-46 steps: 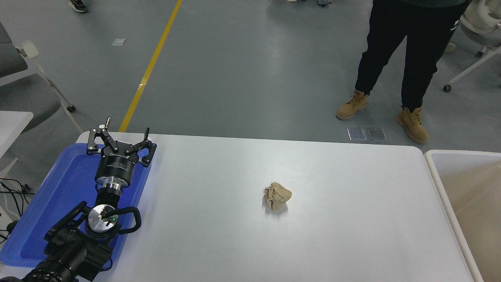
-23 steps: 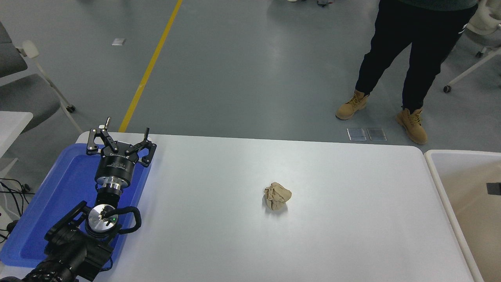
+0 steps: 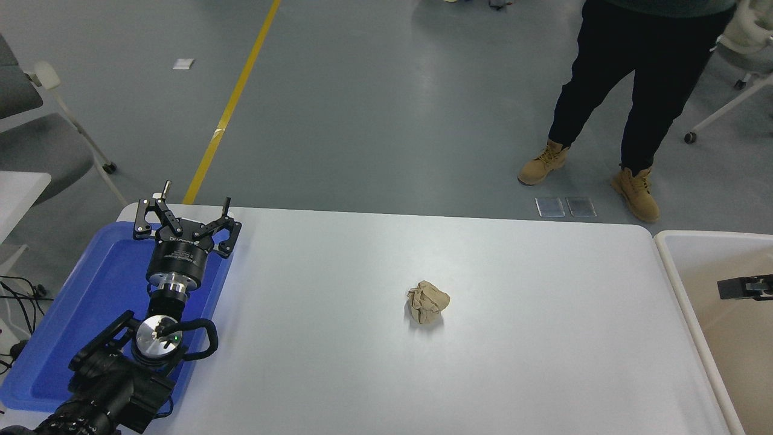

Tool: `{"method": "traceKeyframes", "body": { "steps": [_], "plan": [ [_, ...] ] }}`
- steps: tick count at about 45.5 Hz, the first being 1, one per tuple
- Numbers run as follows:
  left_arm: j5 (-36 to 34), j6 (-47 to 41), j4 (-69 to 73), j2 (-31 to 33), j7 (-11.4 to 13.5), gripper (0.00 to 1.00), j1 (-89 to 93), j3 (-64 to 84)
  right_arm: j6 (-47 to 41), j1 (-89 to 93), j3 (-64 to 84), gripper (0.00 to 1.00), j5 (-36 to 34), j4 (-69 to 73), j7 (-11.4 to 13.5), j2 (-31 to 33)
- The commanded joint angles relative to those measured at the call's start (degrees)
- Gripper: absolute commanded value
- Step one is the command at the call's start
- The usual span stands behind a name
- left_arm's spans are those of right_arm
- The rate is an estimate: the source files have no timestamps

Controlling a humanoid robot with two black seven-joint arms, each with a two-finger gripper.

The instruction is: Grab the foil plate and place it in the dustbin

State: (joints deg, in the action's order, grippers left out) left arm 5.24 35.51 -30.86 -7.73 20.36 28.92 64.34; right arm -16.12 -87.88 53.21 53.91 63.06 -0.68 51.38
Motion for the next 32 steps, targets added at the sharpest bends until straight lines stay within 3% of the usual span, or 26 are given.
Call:
{"method": "traceKeyframes", "body": {
  "steps": [1, 12, 32],
  "plan": [
    [0.0, 0.0, -0.1, 0.0, 0.0, 1.00, 0.0, 0.0, -4.9, -9.7, 4.3, 1.00, -2.4, 4.7, -0.1, -2.1],
    [0.0, 0.0, -0.1, 0.0, 0.0, 1.00, 0.0, 0.0, -4.5, -22.3, 15.9, 1.00, -12.2, 14.5, -0.1, -11.0],
    [0.0, 0.0, 0.0, 0.0, 0.0, 1.00, 0.0, 0.0, -6.6, -34.8, 17.1, 1.00, -23.1, 24.7, -0.1, -23.3]
  ]
}}
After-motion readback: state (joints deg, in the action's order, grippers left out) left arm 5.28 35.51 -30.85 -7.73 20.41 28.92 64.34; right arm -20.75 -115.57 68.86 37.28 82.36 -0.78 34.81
